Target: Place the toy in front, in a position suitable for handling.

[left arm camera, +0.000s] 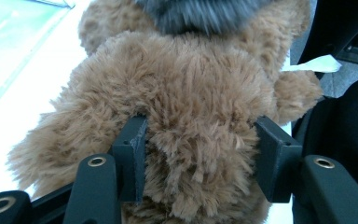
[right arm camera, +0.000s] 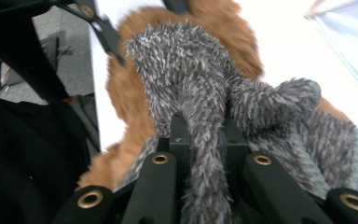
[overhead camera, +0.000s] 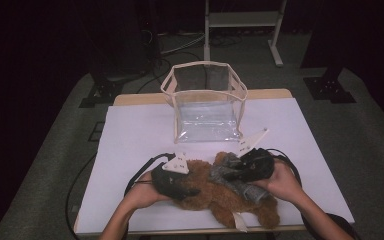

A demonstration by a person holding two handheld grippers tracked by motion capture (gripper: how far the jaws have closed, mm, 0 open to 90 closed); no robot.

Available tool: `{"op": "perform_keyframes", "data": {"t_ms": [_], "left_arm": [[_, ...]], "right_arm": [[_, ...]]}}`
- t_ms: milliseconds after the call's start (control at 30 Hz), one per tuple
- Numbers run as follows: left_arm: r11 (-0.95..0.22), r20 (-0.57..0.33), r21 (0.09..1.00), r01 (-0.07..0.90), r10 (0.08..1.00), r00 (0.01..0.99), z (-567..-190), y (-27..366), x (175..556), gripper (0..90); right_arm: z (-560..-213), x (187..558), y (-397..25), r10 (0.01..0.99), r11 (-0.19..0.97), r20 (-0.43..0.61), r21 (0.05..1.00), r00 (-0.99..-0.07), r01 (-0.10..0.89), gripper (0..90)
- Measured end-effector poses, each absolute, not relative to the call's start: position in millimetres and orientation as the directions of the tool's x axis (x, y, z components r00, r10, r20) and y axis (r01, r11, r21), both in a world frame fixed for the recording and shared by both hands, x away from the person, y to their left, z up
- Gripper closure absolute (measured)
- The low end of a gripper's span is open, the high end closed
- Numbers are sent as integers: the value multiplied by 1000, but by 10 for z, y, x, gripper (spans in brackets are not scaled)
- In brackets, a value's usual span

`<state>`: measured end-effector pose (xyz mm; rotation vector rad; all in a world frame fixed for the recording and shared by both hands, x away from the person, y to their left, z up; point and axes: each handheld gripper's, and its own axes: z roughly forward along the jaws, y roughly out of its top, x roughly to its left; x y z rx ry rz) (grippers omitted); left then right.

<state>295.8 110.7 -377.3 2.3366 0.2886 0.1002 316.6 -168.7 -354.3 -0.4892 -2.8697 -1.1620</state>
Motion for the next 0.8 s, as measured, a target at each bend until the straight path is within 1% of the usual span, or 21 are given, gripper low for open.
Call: {"op": "perform_keyframes", "data": {"t_ms": [100, 167, 300, 400, 467, 533, 600, 667, 800], "left_arm": [[-669, -22, 720, 185, 244, 970, -3781, 1081, 2966, 432], [-672, -16, 717, 186, 250, 968, -3774, 1042, 2988, 433], [-688, 4, 704, 177, 253, 967, -3751, 987, 3034, 425], [-688, 13, 703, 182, 268, 963, -3736, 1012, 3052, 416], [-684, 13, 705, 186, 274, 962, -3722, 1043, 3047, 408], [-690, 25, 704, 167, 260, 965, -3693, 1086, 3031, 384], [-669, 12, 722, 176, 266, 964, -3671, 1134, 3009, 360], [-667, 7, 723, 179, 266, 964, -3670, 1160, 3004, 360], [-668, -17, 722, 181, 244, 970, -3730, 1136, 2972, 391]], "right_arm": [[-3543, 3189, -1837, 326, 650, 141, 685, -935, 330, 791], [-3503, 3181, -1853, 332, 637, 134, 698, -934, 327, 790], [-3419, 3052, -1721, 268, 628, 131, 728, -954, 276, 789], [-3444, 2936, -1651, 241, 643, 115, 725, -964, 247, 788], [-3512, 2899, -1686, 253, 666, 95, 704, -963, 245, 789], [-3575, 2899, -1786, 268, 647, 117, 713, -956, 269, 791], [-3598, 2896, -1886, 292, 642, 115, 712, -950, 283, 792], [-3606, 2889, -1965, 313, 627, 127, 717, -941, 305, 792], [-3598, 2872, -2065, 341, 634, 110, 706, -933, 315, 793]]}}
